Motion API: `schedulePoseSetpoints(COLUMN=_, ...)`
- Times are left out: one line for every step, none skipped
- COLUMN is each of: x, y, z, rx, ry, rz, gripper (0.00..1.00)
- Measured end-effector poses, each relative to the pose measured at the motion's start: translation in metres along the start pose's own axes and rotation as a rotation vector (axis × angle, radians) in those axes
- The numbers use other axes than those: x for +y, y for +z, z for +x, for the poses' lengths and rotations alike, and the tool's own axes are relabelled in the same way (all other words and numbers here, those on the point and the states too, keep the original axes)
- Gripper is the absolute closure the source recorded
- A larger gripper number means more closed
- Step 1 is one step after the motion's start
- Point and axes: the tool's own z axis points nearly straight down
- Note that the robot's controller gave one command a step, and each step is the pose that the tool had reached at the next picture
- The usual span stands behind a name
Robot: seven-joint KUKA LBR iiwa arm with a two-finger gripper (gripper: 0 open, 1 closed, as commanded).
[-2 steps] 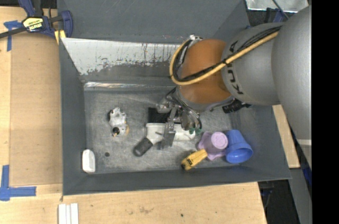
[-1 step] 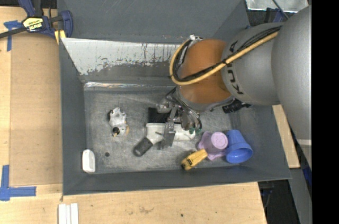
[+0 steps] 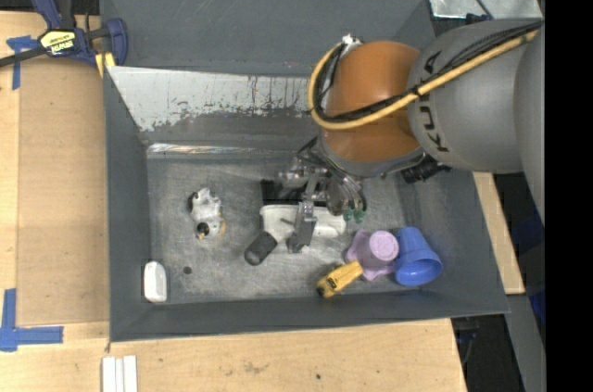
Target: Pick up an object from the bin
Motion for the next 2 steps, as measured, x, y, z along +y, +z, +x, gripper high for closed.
schedulePoseSetpoints(x=-0.011, y=-0.068, z=-0.004, rx=-0.003, ry=0.008, rz=-0.001, gripper=1.00)
schedulePoseSetpoints(x=-0.017, y=-0.096, z=-0.008, rx=-0.013, ry=0.020, rz=-0.002, gripper=1.00)
